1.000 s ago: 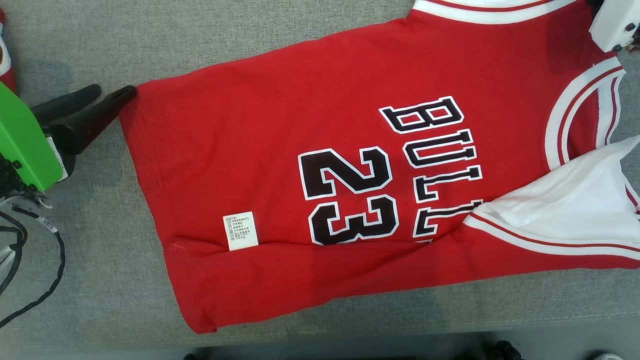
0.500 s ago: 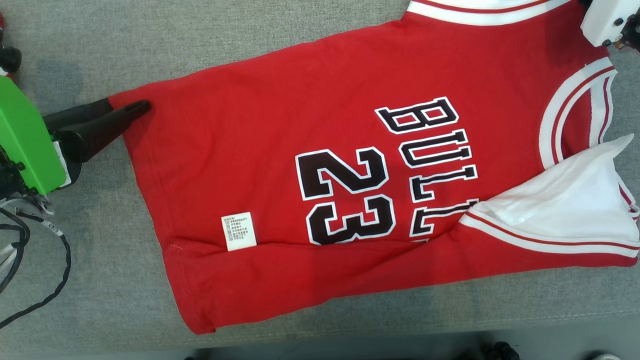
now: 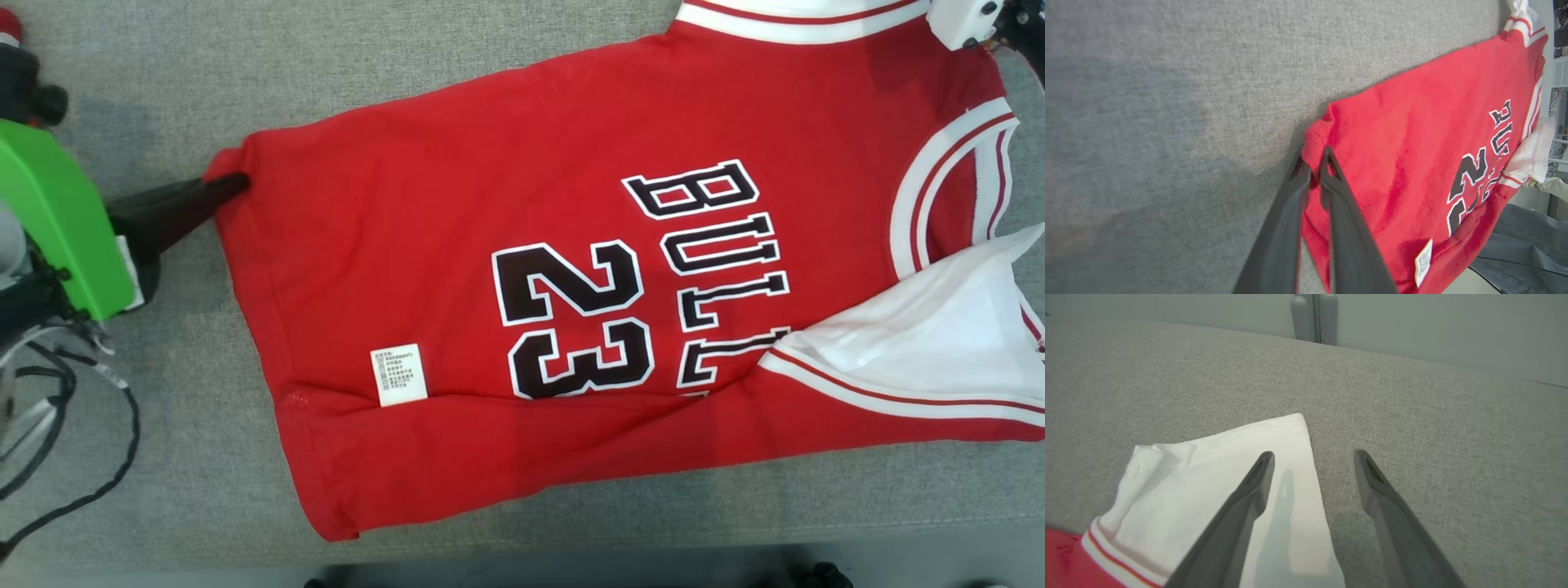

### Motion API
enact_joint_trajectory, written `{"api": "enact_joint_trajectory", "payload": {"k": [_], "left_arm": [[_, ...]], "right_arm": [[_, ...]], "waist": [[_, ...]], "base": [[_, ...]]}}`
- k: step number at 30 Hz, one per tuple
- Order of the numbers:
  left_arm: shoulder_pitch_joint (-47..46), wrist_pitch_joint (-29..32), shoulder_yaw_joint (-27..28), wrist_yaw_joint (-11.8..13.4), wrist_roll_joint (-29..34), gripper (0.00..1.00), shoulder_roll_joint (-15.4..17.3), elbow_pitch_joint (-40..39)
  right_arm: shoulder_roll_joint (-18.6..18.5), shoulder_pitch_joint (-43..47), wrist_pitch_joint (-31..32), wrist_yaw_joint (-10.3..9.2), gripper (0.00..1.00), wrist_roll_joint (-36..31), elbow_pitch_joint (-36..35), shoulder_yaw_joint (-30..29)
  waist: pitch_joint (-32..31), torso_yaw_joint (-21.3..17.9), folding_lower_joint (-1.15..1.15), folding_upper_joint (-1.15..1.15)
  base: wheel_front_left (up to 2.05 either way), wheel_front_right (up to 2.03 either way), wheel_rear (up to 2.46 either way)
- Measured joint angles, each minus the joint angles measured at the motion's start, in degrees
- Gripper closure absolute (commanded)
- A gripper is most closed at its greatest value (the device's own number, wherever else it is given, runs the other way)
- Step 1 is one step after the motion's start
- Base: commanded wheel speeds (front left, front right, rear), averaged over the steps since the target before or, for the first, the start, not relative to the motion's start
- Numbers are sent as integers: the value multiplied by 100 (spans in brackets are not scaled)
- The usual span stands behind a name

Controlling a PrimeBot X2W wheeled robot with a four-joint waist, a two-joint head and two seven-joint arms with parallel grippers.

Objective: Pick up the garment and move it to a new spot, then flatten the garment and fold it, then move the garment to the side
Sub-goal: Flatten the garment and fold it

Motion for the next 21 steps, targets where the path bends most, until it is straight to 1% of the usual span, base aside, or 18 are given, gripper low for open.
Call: {"api": "enact_joint_trajectory", "payload": {"k": [3,8,12,16,19,20,21], "left_arm": [[-40,46,-137,-55,-2,100,-141,-12],[-149,42,-253,-142,-8,100,-279,-33],[-213,40,-292,-181,-8,100,-354,-35],[-282,-70,-371,-300,2,100,-464,46],[-326,-77,-363,-300,2,100,-472,37],[-341,-94,-365,-304,2,100,-475,46],[-357,-123,-386,-321,3,100,-492,77]], "right_arm": [[-64,-46,2,-1,0,-3,64,-30],[-142,-168,34,-3,0,-108,220,-44],[-103,-240,137,-10,0,-107,323,-41],[-55,-282,148,-2,0,-111,497,40],[-56,-360,237,-2,0,-111,520,44],[-44,-386,237,0,4,-111,545,59],[-41,-390,234,3,17,-118,586,79]], "waist": [[16,59,0,0],[83,209,0,0],[141,344,0,0],[179,474,0,0],[179,561,0,0],[184,583,0,0],[184,604,0,0]], "base": [[0,0,0],[0,0,0],[0,0,0],[0,0,0],[0,0,0],[0,0,0],[0,0,0]]}}
